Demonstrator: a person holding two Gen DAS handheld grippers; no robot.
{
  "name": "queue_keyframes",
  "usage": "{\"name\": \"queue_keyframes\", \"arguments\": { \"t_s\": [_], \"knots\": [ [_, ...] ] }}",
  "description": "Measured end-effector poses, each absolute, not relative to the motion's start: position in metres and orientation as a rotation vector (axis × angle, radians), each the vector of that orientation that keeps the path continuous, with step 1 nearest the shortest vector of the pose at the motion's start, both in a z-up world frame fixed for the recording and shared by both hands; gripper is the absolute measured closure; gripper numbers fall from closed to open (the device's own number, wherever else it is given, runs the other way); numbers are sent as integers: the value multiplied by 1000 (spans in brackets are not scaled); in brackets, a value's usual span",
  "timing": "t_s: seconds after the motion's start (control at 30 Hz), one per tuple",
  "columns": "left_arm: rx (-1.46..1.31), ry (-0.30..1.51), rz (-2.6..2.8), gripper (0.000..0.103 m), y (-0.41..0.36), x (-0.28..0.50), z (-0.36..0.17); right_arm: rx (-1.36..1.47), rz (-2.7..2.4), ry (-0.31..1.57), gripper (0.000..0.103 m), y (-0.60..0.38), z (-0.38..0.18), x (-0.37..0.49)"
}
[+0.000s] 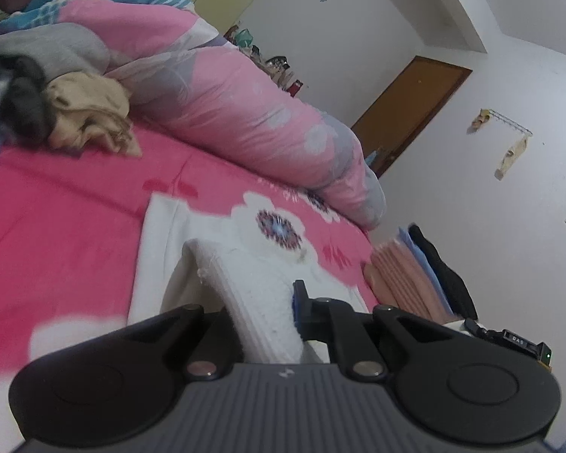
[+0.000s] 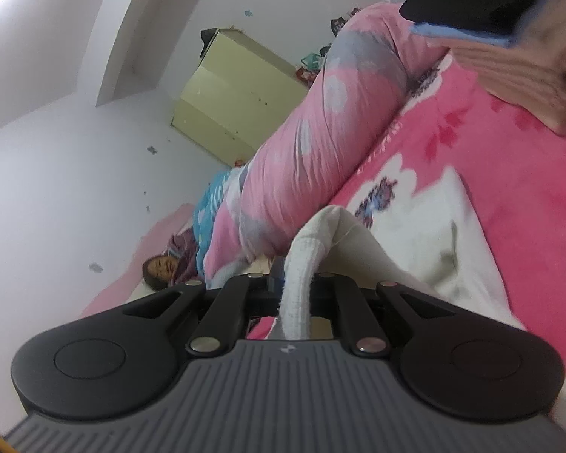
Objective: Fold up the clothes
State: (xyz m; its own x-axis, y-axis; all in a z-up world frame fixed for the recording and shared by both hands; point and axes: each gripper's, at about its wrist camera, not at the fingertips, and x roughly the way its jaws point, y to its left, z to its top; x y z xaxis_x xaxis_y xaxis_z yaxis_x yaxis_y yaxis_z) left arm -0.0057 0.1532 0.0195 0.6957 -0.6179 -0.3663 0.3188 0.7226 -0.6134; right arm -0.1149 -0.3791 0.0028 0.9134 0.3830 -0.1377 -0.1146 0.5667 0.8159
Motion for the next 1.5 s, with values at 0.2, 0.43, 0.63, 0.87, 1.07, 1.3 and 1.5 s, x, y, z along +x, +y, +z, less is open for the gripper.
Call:
{"name": "queue_keyframes", "arguments": {
  "t_s": [0.2,0.43,0.63,0.87,1.07,1.3,1.5],
  "knots": [
    [-584,597,-536,97,146,84,7,962,282,304,99,-397,-10,-40],
    [-569,646,-523,97,130,169,-23,1002,255,343,99,-416,-41,37],
    [-634,675,-534,96,135,214,-63,1055,232,403,99,-429,-85,94],
    [-767,678,-502,83,151,255,-107,1244,214,421,92,-462,-148,132],
    [-974,638,-535,77,174,260,-124,1304,239,353,72,-476,-162,130],
    [-1093,592,-544,63,187,261,-129,1339,269,210,58,-484,-158,121],
    [-1048,622,-515,63,183,267,-113,1297,221,92,57,-491,-135,110]
  ]
}}
